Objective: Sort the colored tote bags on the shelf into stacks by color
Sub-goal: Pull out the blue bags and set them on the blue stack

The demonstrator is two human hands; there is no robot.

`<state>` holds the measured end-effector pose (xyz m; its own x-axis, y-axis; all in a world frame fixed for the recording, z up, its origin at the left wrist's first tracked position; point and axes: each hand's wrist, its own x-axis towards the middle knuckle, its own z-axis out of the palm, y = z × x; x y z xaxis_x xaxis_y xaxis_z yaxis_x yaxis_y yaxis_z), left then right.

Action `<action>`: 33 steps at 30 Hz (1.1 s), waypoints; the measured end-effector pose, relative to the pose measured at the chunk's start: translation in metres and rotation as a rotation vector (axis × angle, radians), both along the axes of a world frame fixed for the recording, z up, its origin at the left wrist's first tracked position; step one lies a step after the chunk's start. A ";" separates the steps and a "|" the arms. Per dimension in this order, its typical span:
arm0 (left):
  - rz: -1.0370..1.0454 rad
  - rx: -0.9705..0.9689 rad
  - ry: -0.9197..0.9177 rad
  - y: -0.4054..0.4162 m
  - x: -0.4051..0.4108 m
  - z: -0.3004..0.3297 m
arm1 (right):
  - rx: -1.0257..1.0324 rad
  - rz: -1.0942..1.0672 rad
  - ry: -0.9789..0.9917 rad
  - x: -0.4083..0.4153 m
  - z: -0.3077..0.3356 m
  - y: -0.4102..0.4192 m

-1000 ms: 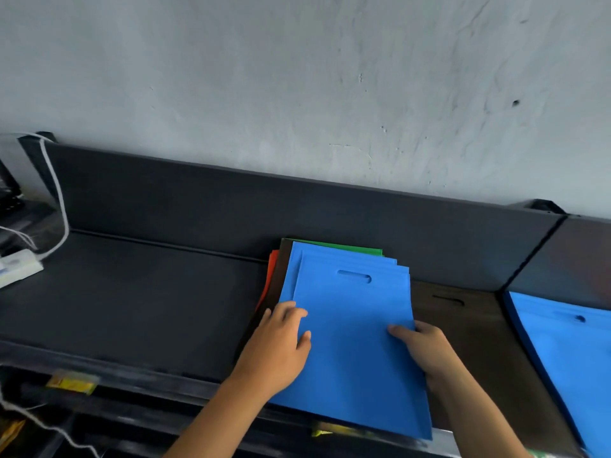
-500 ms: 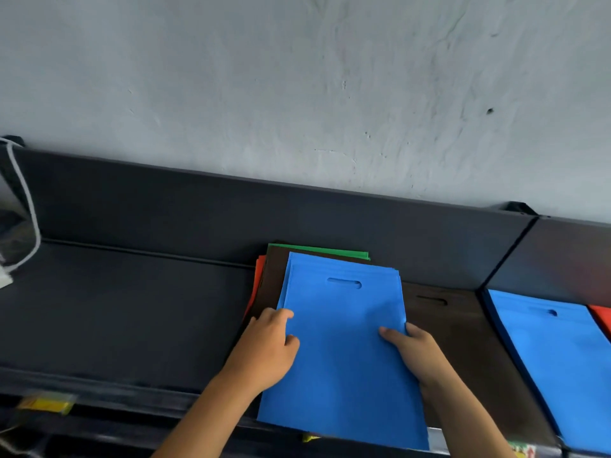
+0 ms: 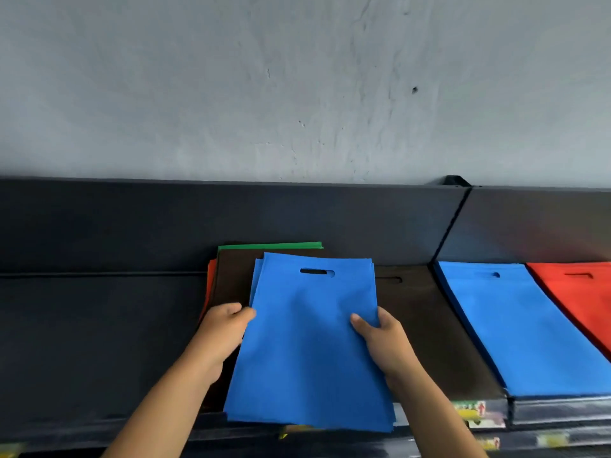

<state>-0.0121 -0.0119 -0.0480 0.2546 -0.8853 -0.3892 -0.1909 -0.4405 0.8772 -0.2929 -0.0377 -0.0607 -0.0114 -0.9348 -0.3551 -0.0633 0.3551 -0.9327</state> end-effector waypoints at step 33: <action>-0.384 0.051 -0.349 -0.109 -0.454 -0.011 | -0.223 0.033 0.821 -0.445 -0.015 -0.130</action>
<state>-0.4666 -0.1214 -0.0588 0.0372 -0.9223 -0.3846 -0.6244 -0.3219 0.7117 -0.7382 -0.1675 -0.0754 -0.1561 -0.9863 -0.0536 -0.7573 0.1544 -0.6345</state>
